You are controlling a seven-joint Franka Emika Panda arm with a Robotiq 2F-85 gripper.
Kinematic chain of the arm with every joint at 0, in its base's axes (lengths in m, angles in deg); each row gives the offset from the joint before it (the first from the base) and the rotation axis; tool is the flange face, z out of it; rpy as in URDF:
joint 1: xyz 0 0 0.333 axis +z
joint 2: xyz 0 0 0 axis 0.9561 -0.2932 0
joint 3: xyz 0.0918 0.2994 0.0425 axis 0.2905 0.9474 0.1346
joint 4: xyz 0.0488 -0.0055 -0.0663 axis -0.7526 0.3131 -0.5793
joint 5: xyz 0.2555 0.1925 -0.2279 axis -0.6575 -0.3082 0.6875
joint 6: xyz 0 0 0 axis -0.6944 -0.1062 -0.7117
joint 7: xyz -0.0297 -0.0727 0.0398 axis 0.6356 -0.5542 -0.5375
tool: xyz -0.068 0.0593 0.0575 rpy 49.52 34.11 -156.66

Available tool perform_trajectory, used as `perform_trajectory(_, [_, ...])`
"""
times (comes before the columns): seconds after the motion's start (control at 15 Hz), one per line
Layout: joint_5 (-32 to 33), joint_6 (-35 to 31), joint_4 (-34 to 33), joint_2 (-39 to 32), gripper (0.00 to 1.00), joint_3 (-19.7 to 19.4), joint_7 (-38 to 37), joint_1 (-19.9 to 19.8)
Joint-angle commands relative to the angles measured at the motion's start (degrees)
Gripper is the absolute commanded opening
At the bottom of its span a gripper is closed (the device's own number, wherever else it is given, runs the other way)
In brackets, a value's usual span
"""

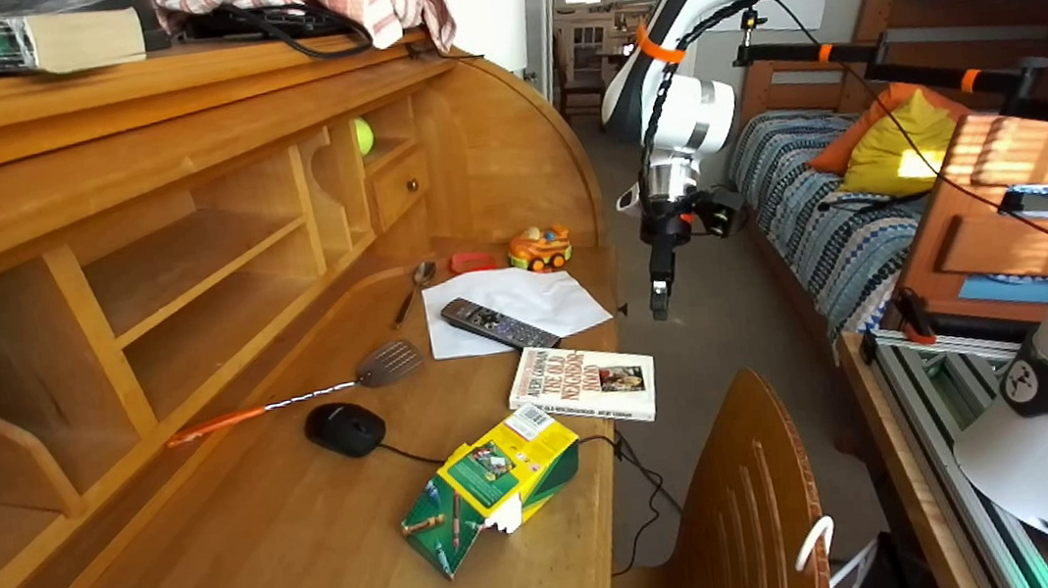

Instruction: Put the white book on the top shelf

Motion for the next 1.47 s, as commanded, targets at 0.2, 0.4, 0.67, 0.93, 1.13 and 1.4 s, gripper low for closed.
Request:
perform_trajectory(0.2, [0.25,1.62,-1.66,-2.97,1.0,-0.31,-0.29,-0.16])
perform_trajectory(0.4, [-2.72,2.23,-2.96,-4.25,1.0,0.33,1.27,-1.65])
perform_trajectory(0.67, [-4.92,6.39,-5.48,-7.28,1.0,0.17,2.85,-4.33])
perform_trajectory(0.93, [-6.34,13.13,-8.23,-9.77,1.0,0.72,4.45,-7.39])
perform_trajectory(1.13, [-7.84,15.83,-9.15,-11.17,1.0,1.02,5.42,-8.0])
perform_trajectory(1.4, [-8.21,15.85,-8.8,-12.69,1.0,1.66,6.53,-6.91])
